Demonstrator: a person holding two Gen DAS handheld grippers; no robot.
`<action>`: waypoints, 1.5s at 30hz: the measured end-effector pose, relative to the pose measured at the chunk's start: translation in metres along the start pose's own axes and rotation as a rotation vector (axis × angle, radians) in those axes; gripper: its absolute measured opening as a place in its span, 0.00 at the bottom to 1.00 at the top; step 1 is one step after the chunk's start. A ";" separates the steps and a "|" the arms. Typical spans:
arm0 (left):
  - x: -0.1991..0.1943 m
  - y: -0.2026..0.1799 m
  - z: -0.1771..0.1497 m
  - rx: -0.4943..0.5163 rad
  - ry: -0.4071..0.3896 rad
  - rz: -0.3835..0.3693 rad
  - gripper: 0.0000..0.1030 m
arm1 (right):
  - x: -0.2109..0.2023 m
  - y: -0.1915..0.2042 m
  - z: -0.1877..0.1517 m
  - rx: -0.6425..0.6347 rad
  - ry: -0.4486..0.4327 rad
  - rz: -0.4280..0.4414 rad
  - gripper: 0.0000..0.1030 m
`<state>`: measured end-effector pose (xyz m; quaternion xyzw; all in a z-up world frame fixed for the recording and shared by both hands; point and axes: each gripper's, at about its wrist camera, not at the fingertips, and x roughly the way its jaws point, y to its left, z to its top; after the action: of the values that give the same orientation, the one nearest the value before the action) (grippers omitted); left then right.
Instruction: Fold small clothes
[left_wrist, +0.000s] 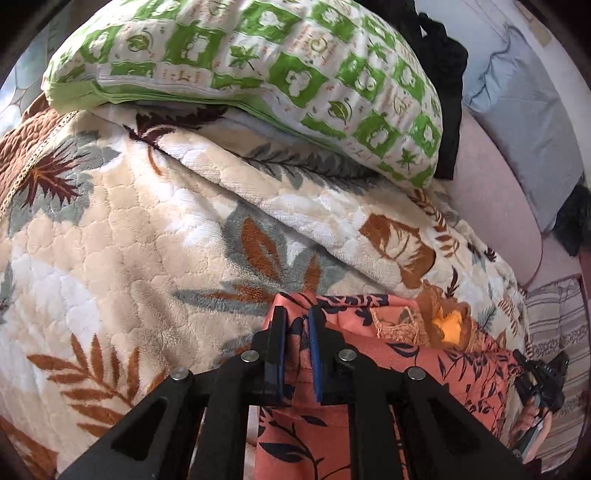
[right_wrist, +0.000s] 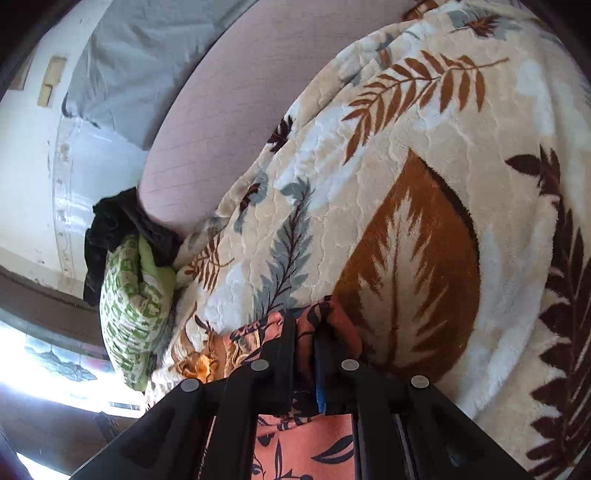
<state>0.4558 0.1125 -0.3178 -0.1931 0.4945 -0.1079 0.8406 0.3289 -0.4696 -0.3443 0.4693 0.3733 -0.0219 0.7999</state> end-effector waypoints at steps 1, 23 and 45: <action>-0.010 0.003 0.000 -0.013 -0.053 -0.010 0.20 | -0.004 -0.005 -0.001 0.015 -0.029 0.044 0.10; -0.046 -0.065 -0.154 0.122 -0.101 0.238 0.61 | 0.018 0.114 -0.155 -0.615 0.255 -0.188 0.37; -0.051 -0.036 -0.136 0.065 -0.090 0.246 0.61 | 0.116 0.221 -0.198 -0.689 0.266 -0.015 0.38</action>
<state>0.3125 0.0697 -0.3210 -0.1086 0.4724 -0.0112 0.8746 0.3841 -0.1576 -0.3091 0.1684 0.4630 0.1603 0.8553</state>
